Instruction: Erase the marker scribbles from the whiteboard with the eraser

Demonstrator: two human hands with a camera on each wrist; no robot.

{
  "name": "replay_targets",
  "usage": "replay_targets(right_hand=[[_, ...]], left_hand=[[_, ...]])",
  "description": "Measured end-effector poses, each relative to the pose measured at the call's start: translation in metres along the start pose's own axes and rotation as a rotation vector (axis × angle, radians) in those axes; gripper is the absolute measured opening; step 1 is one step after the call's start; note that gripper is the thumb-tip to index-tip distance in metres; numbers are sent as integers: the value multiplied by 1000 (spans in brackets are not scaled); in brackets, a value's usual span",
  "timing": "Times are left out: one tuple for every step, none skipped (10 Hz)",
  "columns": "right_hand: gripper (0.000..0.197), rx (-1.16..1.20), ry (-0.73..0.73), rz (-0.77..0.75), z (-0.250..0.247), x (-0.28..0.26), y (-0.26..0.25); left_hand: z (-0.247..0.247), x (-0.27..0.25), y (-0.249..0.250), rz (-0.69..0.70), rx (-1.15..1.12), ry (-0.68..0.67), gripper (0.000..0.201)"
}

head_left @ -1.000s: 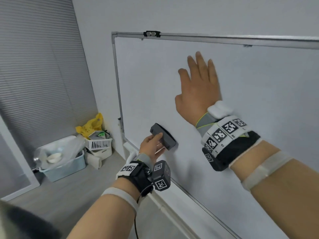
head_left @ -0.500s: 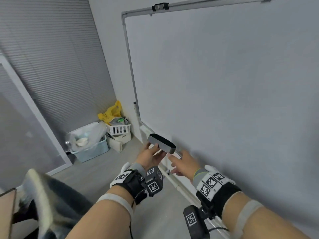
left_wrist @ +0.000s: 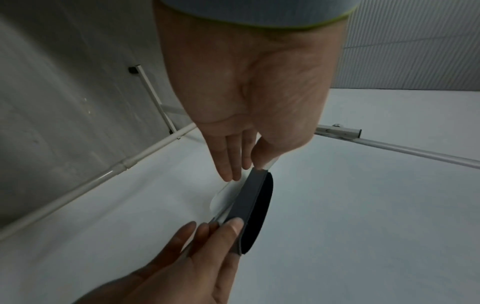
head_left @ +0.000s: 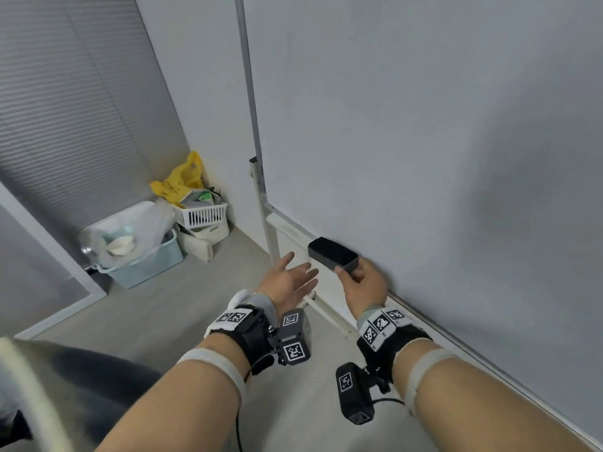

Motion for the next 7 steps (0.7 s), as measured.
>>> replay_targets(right_hand=[[18, -67, 46, 22, 19, 7, 8], [19, -177, 56, 83, 31, 14, 13], [26, -199, 86, 121, 37, 17, 17], [33, -213, 94, 165, 39, 19, 20], [36, -254, 76, 179, 36, 17, 24], [30, -298, 50, 177, 28, 12, 29], [20, -307, -50, 112, 23, 3, 34]], left_hand=[[-9, 18, 7, -26, -29, -5, 70], [-5, 28, 7, -62, 15, -31, 71], [5, 31, 5, -93, 2, -51, 69], [12, 35, 3, -123, 7, -89, 62], [10, 37, 2, -131, -28, -88, 61], [9, 36, -1, -120, -24, -64, 64], [6, 32, -6, -108, 1, -16, 61]])
Point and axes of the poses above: each hand's wrist, its own x-axis towards the middle knuckle, its own z-axis out of the palm, y = z × x, the point moved 8 cm from there along x, towards the middle knuckle, and after that the axes turned 9 degrees about -x, right-handed, at the moved point
